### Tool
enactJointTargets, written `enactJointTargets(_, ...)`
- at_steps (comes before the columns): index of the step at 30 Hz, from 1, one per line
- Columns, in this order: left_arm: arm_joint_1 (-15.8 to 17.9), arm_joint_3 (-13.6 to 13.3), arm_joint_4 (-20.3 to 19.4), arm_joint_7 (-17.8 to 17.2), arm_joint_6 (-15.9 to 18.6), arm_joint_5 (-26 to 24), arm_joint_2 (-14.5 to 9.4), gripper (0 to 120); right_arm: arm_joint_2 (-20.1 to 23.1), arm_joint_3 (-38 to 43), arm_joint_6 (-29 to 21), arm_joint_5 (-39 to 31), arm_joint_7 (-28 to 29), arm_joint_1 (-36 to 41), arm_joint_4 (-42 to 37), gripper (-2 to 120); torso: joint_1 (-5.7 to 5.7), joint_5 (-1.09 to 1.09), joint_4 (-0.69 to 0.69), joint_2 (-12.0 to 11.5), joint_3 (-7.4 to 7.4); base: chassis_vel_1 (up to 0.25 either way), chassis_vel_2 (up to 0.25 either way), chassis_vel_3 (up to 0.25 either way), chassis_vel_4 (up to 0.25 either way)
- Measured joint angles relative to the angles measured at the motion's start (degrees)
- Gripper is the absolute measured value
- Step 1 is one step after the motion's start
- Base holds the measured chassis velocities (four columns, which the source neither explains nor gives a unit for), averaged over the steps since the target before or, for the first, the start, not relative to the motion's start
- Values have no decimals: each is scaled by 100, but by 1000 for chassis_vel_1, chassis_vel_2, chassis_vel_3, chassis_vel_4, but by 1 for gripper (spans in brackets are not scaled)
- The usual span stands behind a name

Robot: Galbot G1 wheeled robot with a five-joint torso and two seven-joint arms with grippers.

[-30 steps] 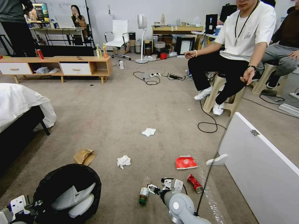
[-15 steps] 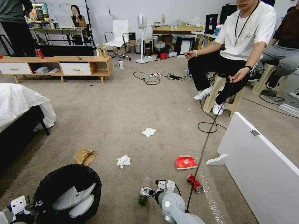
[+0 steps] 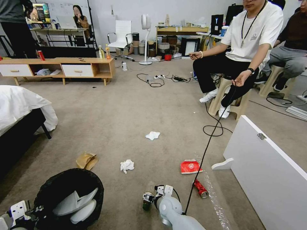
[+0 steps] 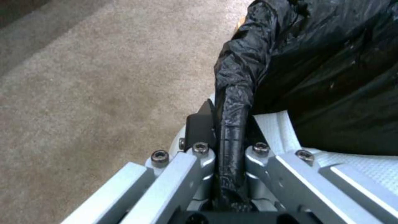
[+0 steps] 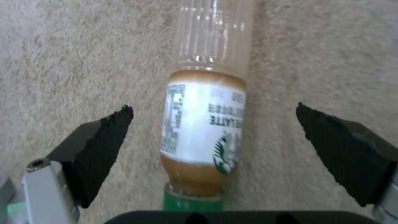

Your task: Pick up the trash bin and place the garbage on the floor into it.

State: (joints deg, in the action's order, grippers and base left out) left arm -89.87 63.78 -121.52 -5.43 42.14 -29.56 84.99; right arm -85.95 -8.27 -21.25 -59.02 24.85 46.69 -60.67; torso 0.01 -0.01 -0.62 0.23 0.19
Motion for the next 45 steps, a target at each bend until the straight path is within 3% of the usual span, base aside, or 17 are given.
enactJointTargets(14,-30,33,14,30,0,-26,-54,3,-580,31,114,327,-307,-469,921,100,0,0,1,0,0,0,0,0,0)
enactJointTargets(27,-34,7,13,37,0,-40,-63,3,-640,257,262,653,-637,-599,1541,99,0,2,3,2,-2,0,0,0,0)
enactJointTargets(37,-34,-10,31,42,0,-34,-25,3,-633,295,297,853,-723,-514,1590,75,-1,-2,-5,5,-5,0,0,0,0)
enactJointTargets(43,-35,-9,36,44,0,-28,-15,3,-619,247,310,928,-726,-408,1559,63,-2,-4,-4,5,-4,0,0,0,0)
enactJointTargets(45,-33,-9,40,45,0,-24,-4,3,-575,203,313,947,-728,-329,1515,54,-2,-2,-2,4,-4,0,0,0,0)
